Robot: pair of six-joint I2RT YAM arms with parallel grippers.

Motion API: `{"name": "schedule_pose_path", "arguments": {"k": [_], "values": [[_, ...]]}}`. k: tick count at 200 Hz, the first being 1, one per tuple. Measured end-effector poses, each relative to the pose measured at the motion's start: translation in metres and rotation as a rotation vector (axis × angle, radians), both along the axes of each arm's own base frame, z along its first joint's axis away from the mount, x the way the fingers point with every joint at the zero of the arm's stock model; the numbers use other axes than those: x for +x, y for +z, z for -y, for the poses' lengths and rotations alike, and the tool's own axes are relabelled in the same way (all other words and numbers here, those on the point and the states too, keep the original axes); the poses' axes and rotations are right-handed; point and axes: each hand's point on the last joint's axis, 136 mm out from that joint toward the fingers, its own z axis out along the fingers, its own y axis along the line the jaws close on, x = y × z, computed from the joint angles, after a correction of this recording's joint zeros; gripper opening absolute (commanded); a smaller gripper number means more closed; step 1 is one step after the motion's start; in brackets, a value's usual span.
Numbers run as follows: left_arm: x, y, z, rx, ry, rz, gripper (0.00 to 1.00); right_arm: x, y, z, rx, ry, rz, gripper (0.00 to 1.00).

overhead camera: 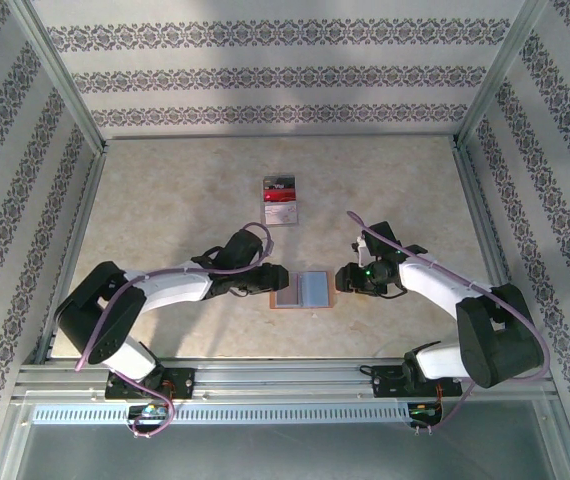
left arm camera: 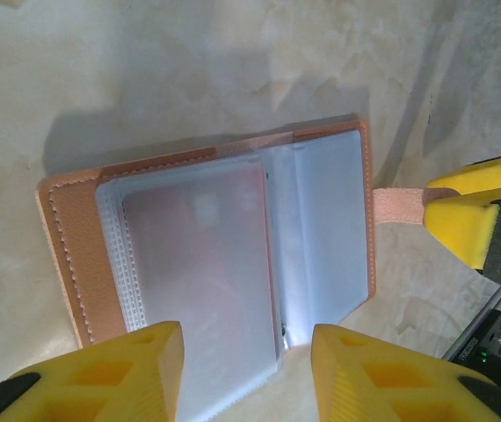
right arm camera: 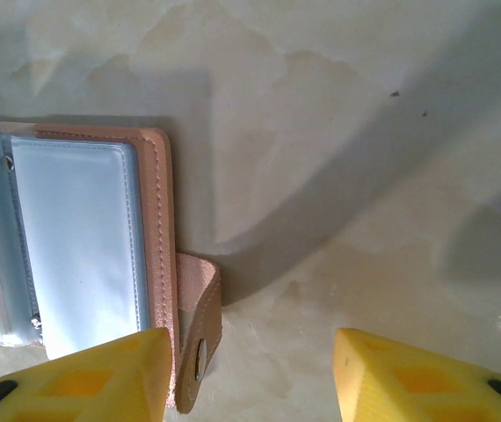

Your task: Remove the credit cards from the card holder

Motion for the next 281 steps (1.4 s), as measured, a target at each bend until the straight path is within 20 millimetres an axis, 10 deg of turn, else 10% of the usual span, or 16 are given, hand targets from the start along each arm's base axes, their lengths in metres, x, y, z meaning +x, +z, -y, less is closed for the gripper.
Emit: {"name": "schedule_pose_path", "arguments": {"k": [281], "values": [[0.001, -0.016, 0.058, 0.007, -0.116, -0.039, 0.33, -0.006, -0.017, -0.007, 0.025, 0.032, -0.068, 0.15]]}}
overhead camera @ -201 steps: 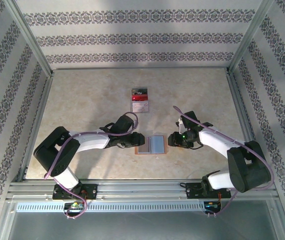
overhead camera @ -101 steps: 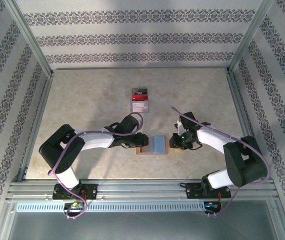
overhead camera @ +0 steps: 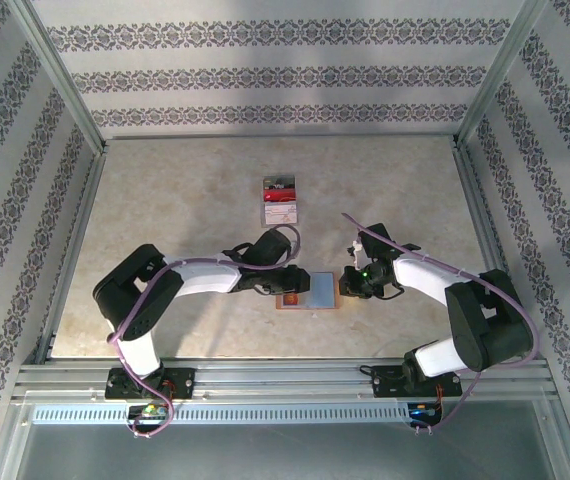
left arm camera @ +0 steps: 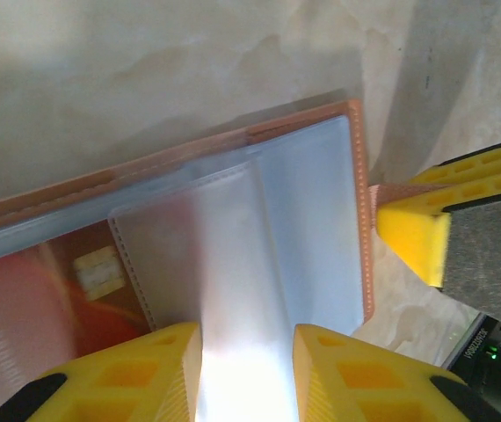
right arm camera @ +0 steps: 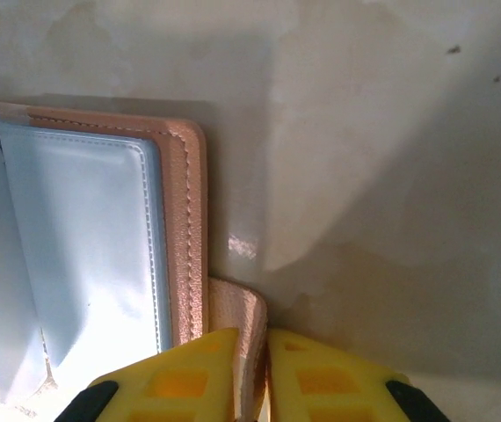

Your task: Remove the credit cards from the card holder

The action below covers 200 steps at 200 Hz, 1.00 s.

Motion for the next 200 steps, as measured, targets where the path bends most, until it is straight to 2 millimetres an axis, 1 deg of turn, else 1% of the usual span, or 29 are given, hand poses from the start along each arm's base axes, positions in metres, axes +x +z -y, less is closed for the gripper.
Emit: {"name": "schedule_pose_path", "arguments": {"k": [59, 97, 117, 132, 152, 172, 183, 200], "values": [[0.005, 0.002, 0.019, -0.017, -0.029, 0.003, 0.33, 0.002, 0.001, -0.001, 0.004, 0.000, 0.010, 0.15], [0.008, 0.023, 0.041, -0.069, -0.072, 0.039, 0.33, 0.002, -0.002, 0.000, 0.007, -0.006, 0.014, 0.16], [0.007, 0.031, 0.049, -0.091, -0.095, 0.050, 0.33, 0.002, -0.002, 0.001, 0.019, -0.013, 0.012, 0.18], [0.005, 0.030, 0.053, -0.098, -0.107, 0.050, 0.33, 0.003, -0.001, 0.000, 0.031, -0.017, 0.018, 0.22], [0.002, 0.022, 0.056, -0.094, -0.118, 0.036, 0.33, 0.003, 0.001, -0.001, 0.051, -0.030, 0.026, 0.26], [0.000, 0.015, 0.057, -0.090, -0.125, 0.021, 0.33, 0.005, 0.005, 0.004, 0.059, -0.056, 0.044, 0.31], [0.000, 0.015, 0.058, -0.094, -0.128, 0.020, 0.33, 0.007, 0.009, 0.008, 0.065, -0.074, 0.062, 0.32], [0.003, 0.023, 0.064, -0.111, -0.135, 0.032, 0.33, 0.011, 0.018, 0.015, 0.074, -0.104, 0.096, 0.34]]}}
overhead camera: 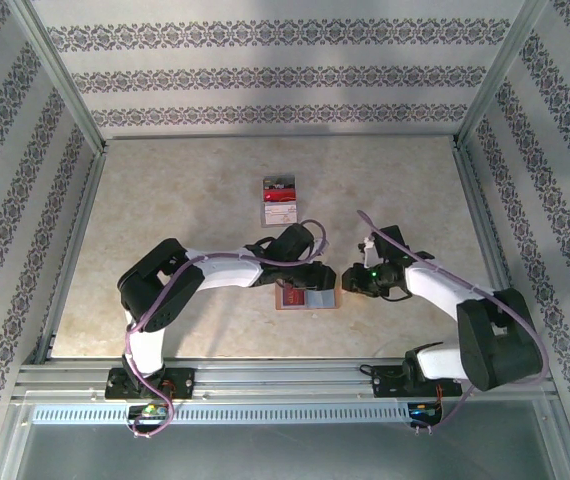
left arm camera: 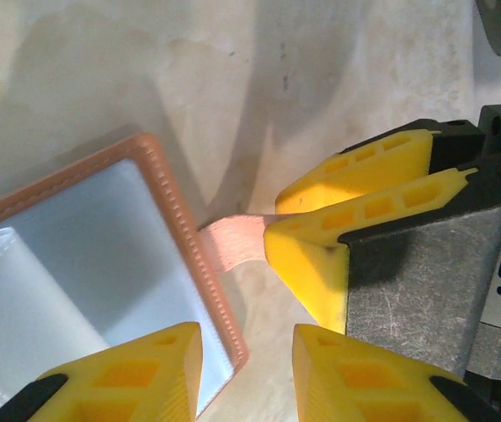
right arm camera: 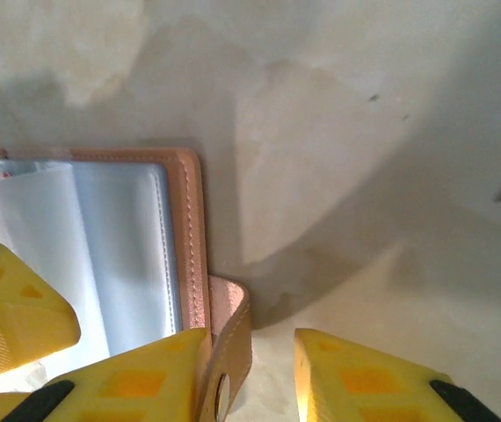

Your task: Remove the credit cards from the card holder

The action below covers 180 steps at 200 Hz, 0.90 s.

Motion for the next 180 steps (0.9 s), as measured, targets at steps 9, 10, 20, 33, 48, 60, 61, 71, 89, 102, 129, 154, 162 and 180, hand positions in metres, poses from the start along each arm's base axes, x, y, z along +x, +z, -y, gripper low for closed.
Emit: {"name": "schedule_pose_path", "arguments": {"k": [9, 10, 20, 33, 48, 60, 61, 71, 89, 102, 129, 154, 162, 180], "values": [[0.001, 0.006, 0.005, -0.015, -0.006, 0.009, 0.33, 0.002, 0.004, 0.004, 0.003, -0.015, 0.014, 0.35], [0.002, 0.007, 0.005, -0.016, -0.007, 0.010, 0.33, 0.003, 0.005, 0.004, 0.003, -0.017, 0.015, 0.36], [0.003, 0.014, 0.011, -0.034, -0.013, 0.020, 0.34, 0.005, 0.010, 0.008, 0.007, -0.035, 0.033, 0.38], [0.005, 0.021, 0.016, -0.053, -0.023, 0.028, 0.34, 0.008, 0.017, 0.014, 0.011, -0.055, 0.055, 0.41], [0.007, 0.027, 0.021, -0.068, -0.030, 0.033, 0.34, 0.009, 0.025, 0.021, 0.014, -0.082, 0.080, 0.46], [0.009, 0.030, 0.025, -0.077, -0.036, 0.036, 0.35, 0.010, 0.032, 0.026, 0.015, -0.099, 0.100, 0.49], [0.009, 0.030, 0.026, -0.079, -0.037, 0.036, 0.35, 0.010, 0.033, 0.027, 0.016, -0.103, 0.102, 0.49], [0.010, 0.032, 0.028, -0.086, -0.043, 0.038, 0.35, 0.011, 0.039, 0.031, 0.017, -0.117, 0.120, 0.51], [0.012, 0.039, 0.032, -0.097, -0.051, 0.047, 0.35, 0.010, 0.049, 0.039, 0.020, -0.145, 0.154, 0.53], [0.014, 0.044, 0.034, -0.100, -0.058, 0.060, 0.35, 0.010, 0.057, 0.042, 0.024, -0.157, 0.178, 0.53], [0.014, 0.054, 0.029, -0.090, -0.065, 0.092, 0.35, 0.007, 0.067, 0.037, 0.058, -0.144, 0.204, 0.51], [0.010, 0.071, 0.005, -0.075, -0.034, 0.131, 0.37, 0.005, 0.076, 0.027, 0.120, -0.118, 0.204, 0.49], [0.010, 0.078, -0.007, -0.072, -0.016, 0.147, 0.37, 0.004, 0.079, 0.024, 0.142, -0.109, 0.205, 0.48], [0.013, 0.091, -0.034, -0.066, 0.039, 0.183, 0.37, 0.006, 0.089, 0.017, 0.187, -0.099, 0.208, 0.47]]}}
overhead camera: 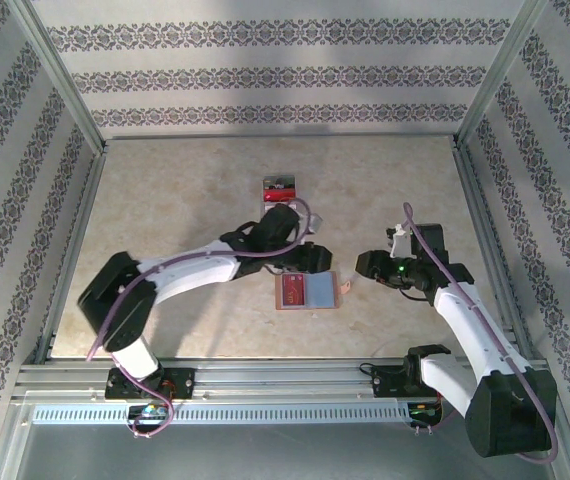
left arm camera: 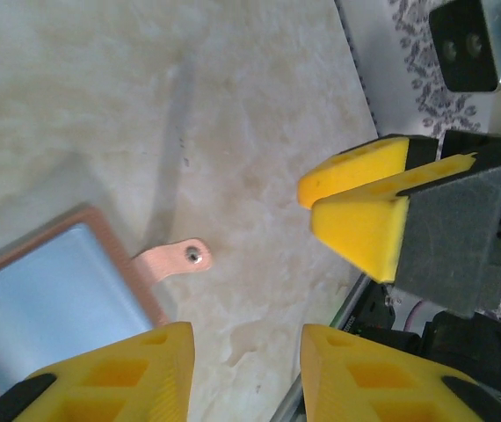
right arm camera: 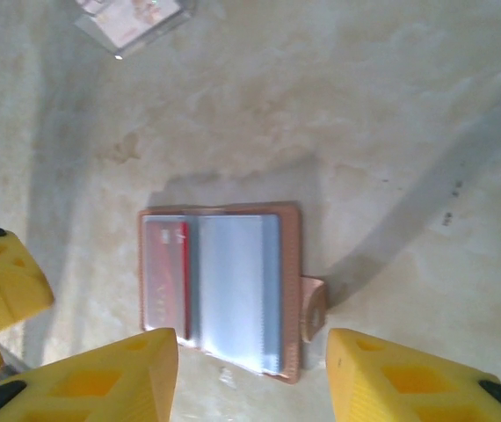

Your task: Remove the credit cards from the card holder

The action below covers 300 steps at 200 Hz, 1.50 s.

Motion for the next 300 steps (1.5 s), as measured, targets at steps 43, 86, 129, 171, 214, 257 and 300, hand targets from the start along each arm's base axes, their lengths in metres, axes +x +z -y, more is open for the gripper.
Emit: {"name": "schedule_pose_path", "arguments": {"k": [43, 86, 129, 171, 214, 257, 300], "values": [[-0.001, -0.008, -0.064, 0.034, 0.132, 0.002, 0.37, -0.002, 0.017, -0.027, 0.047, 0.081, 0.025, 0.47], [-0.019, -0.041, -0.103, 0.066, 0.215, -0.079, 0.31, -0.006, 0.013, -0.055, 0.059, 0.156, -0.002, 0.46], [-0.026, -0.054, -0.103, 0.037, 0.222, -0.141, 0.13, -0.007, -0.002, -0.077, 0.055, 0.214, -0.058, 0.43], [-0.024, -0.079, -0.090, 0.027, 0.197, -0.211, 0.07, -0.004, -0.012, -0.089, 0.058, 0.221, -0.082, 0.42], [-0.019, -0.097, -0.080, 0.027, 0.182, -0.258, 0.04, 0.001, -0.015, -0.097, 0.066, 0.223, -0.079, 0.42], [-0.016, -0.105, -0.078, 0.038, 0.184, -0.268, 0.04, 0.001, -0.024, -0.098, 0.067, 0.215, -0.095, 0.41], [-0.015, -0.108, -0.080, 0.057, 0.194, -0.262, 0.04, 0.000, -0.031, -0.102, 0.059, 0.228, -0.110, 0.39]]}}
